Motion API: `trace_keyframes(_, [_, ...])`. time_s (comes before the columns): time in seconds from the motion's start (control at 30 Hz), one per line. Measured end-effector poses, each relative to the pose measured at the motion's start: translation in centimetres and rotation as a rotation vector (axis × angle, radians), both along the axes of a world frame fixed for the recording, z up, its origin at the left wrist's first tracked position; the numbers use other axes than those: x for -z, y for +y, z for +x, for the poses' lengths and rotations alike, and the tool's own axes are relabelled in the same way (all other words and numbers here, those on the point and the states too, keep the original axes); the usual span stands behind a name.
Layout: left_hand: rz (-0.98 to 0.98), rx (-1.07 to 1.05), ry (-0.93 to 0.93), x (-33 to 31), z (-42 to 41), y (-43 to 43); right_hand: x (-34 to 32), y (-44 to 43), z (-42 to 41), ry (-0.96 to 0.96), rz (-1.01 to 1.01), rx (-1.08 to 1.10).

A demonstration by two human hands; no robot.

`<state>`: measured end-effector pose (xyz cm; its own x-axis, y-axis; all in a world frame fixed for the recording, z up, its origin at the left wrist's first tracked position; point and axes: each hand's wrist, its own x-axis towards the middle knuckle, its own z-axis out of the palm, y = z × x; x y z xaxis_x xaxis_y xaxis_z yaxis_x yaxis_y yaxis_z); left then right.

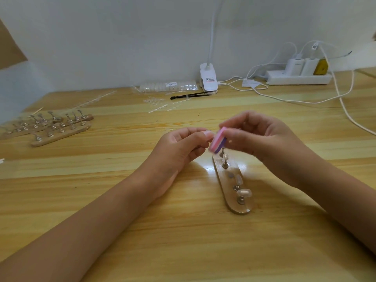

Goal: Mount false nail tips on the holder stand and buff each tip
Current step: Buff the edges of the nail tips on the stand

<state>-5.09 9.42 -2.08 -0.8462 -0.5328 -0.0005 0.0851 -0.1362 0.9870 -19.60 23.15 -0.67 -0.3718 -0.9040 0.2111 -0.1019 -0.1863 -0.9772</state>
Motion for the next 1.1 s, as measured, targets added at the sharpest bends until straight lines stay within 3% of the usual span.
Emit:
trace_keyframes(0.1, [0.002,0.003,0.005,0.1,-0.1,0.1,-0.4,0.0,-0.4,-0.11,-0.081,0.114])
trace_keyframes(0.5, [-0.011,-0.018,-0.05,0.3,-0.4,0.1,-0.3,-0.1,-0.6,-0.132,0.012,0.113])
trace_keyframes(0.77, [-0.481,0.08,-0.124,0.3,0.4,0.6,-1.2,0.2,-1.2,-0.25,-0.026,0.154])
trace_keyframes(1.1, [-0.673,0.167,-0.15,1.0,0.5,1.6,-1.2,0.2,-1.2,-0.254,0.001,0.159])
